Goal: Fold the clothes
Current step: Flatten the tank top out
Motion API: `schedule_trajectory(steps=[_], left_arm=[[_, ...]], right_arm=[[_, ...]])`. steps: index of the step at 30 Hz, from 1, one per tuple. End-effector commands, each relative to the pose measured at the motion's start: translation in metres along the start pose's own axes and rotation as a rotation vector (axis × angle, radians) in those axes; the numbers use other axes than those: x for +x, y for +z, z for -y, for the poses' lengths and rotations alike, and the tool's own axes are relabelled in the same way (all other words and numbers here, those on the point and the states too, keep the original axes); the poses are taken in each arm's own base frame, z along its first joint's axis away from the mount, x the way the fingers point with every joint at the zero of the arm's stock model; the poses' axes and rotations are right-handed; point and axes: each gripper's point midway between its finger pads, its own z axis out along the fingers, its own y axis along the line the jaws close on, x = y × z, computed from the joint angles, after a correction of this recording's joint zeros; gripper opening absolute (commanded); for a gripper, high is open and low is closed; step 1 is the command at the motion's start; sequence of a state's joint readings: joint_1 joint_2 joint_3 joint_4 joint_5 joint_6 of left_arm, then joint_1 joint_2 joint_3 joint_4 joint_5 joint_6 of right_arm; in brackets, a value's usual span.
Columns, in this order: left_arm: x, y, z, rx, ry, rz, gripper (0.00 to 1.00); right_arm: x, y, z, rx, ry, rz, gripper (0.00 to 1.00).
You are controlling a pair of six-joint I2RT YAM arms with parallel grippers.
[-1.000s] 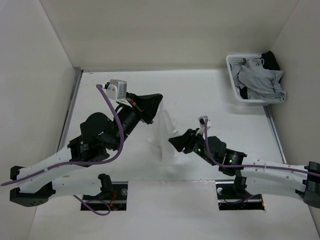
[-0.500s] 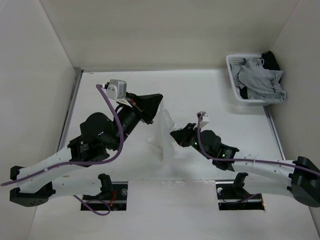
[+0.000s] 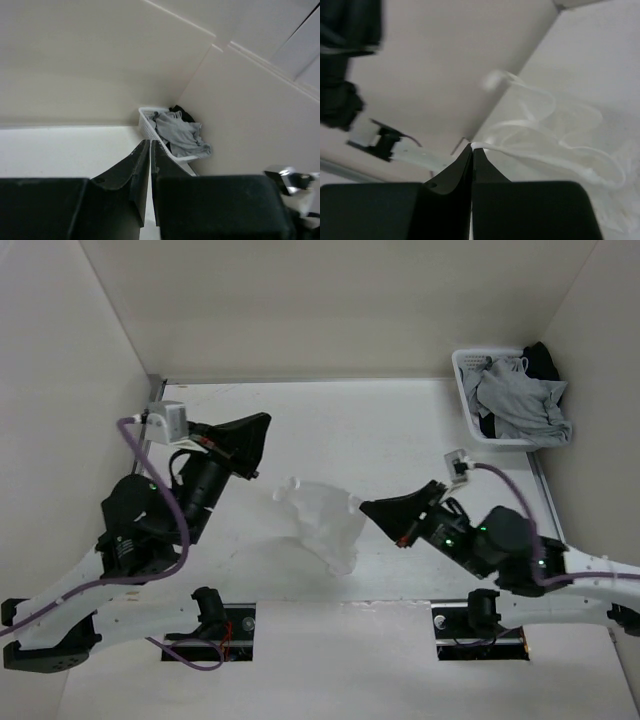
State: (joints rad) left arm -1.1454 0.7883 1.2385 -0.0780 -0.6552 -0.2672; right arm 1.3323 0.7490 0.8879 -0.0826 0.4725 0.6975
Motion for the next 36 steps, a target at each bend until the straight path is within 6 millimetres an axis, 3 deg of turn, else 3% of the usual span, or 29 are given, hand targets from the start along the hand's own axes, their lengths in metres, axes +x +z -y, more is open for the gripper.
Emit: schedule_trajectory(steps=[1, 5, 8, 10, 13, 16, 21, 25, 28, 32, 34, 36], left_arm=[[-0.066, -0.018, -0.007, -0.009, -0.021, 0.139, 0.05], [-0.101, -0.033, -0.005, 0.020, -0.055, 0.195, 0.05], [-0.105, -0.038, -0.002, 0.046, -0.081, 0.195, 0.04], [-0.092, -0.035, 0.000, 0.049, -0.077, 0.167, 0.04], [-0.055, -0.027, 0.001, 0.028, -0.047, 0.100, 0.04], [-0.015, -0.020, -0.002, -0.008, -0.003, 0.035, 0.04], [0.039, -0.018, -0.020, -0.071, 0.042, -0.024, 0.06], [0.083, -0.016, -0.044, -0.136, 0.073, -0.084, 0.07], [0.114, -0.015, -0.067, -0.196, 0.091, -0.139, 0.08], [0.170, -0.013, -0.099, -0.259, 0.078, -0.269, 0.10], [0.203, -0.012, -0.112, -0.281, 0.041, -0.354, 0.13], [0.234, -0.012, -0.124, -0.296, 0.013, -0.434, 0.14]], right_arm=[[-0.055, -0.032, -0.016, 0.097, -0.167, 0.076, 0.00], [-0.101, -0.055, -0.059, 0.100, -0.270, 0.123, 0.00], [-0.124, -0.064, -0.082, 0.132, -0.340, 0.147, 0.00], [-0.130, -0.065, -0.099, 0.123, -0.351, 0.156, 0.00], [-0.129, -0.061, -0.120, 0.096, -0.356, 0.173, 0.00], [-0.128, -0.050, -0.115, 0.114, -0.365, 0.227, 0.00], [-0.119, -0.021, -0.075, 0.153, -0.349, 0.293, 0.00], [-0.077, 0.035, -0.031, 0.155, -0.301, 0.169, 0.00], [-0.056, 0.095, 0.047, 0.228, -0.245, 0.061, 0.00], [-0.064, 0.164, 0.161, 0.373, -0.165, 0.015, 0.01], [-0.076, 0.190, 0.211, 0.441, -0.131, 0.012, 0.15], [-0.081, 0.202, 0.253, 0.519, -0.114, -0.008, 0.24]])
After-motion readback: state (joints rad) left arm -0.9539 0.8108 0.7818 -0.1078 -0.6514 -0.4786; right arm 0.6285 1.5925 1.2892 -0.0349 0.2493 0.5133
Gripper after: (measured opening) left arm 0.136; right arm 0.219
